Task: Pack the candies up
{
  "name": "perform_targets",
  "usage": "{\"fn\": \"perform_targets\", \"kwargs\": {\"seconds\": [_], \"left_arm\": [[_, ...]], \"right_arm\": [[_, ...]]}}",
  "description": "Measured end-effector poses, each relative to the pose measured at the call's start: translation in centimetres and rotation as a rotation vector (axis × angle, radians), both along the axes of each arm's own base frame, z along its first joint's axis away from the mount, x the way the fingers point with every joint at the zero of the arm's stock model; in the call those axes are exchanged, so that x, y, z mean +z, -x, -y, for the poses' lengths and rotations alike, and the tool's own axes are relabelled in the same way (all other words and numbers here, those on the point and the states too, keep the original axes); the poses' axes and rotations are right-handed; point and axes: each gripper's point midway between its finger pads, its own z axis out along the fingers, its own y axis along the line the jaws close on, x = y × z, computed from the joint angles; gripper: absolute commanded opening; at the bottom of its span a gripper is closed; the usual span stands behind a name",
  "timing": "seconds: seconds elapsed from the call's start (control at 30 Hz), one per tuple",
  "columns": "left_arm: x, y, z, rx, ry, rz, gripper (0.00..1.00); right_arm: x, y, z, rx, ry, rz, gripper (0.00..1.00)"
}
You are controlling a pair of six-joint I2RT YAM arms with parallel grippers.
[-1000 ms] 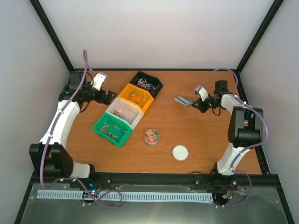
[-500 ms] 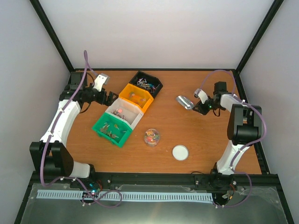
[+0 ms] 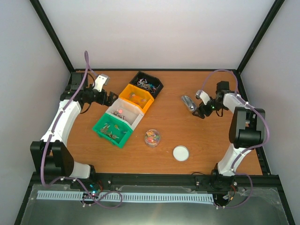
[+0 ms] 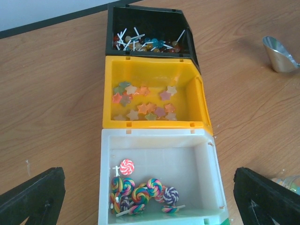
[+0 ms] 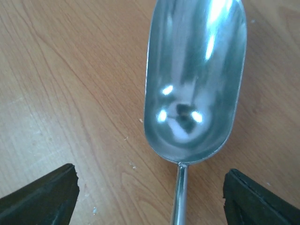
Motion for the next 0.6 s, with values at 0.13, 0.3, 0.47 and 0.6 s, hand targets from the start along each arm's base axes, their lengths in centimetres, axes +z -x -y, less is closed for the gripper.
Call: {"fn": "perform_targets", "kwargs": {"seconds": [0.13,0.3,0.47,0.6], "left_arm": [[-0.5,-0.2,-0.2,0.011,-0.012,-0.011,1.00],[-0.8,-0.2,-0.3,0.012,-0.020,-0.019,1.00],[-1.5,0.9,0.7,-0.088,-0.025,-0.049,1.00],[-2.6,2.9,2.9,-0.213,-0.041,-0.089,1.00]], "right_arm": [[2.5,0.2,-0.1,0.013,0.004,0.041,0.92],[5.9,1.0,-0.3,0.018,0.010,0.099,0.92],[7.3,3.3,-1.3,0.086,0.019,0.087,0.83],[7.5,7.0,-3.7,0.192,0.024,0.058,0.74]]}}
